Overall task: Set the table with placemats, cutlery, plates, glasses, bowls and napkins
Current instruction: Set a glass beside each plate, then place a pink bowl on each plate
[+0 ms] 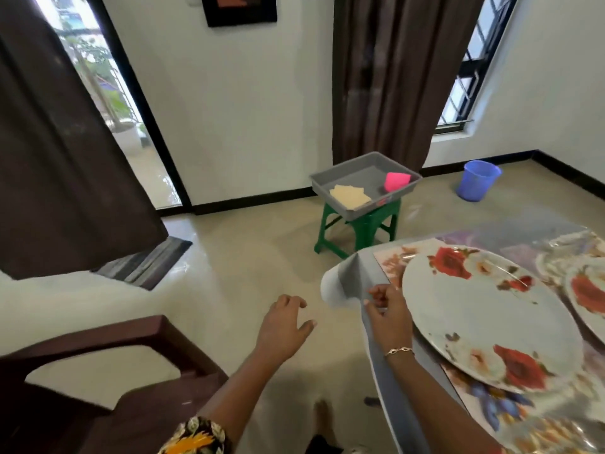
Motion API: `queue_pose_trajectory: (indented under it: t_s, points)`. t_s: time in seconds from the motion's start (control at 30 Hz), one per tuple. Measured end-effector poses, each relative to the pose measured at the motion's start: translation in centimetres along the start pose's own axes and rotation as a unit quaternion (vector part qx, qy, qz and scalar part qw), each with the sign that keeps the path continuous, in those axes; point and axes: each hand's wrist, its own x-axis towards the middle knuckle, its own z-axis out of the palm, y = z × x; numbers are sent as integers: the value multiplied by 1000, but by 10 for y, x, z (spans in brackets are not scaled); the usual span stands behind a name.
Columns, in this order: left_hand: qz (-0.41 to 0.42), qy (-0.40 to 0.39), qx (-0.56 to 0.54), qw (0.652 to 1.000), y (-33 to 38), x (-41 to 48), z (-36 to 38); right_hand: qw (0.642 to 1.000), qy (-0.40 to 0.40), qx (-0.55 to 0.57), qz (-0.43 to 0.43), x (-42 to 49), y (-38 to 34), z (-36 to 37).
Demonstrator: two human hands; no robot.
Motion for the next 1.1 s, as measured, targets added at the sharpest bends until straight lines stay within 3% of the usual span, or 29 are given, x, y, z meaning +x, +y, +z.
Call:
queue_pose_trajectory:
  t_s: [0.3, 0.47, 0.77, 1.1]
  points:
    - [36, -68, 3, 997, -20, 165, -34, 995, -48, -28, 82, 145, -5, 79]
    - [29, -34, -48, 998, -33, 239, -53, 991, -57, -50, 107, 212, -13, 106]
    - [42, -73, -80, 993, -61, 397, -64, 986, -8, -38, 162, 332, -8, 162]
    - [113, -191, -99, 970, -74, 588, -80, 960, 87, 11, 266, 468, -11, 216]
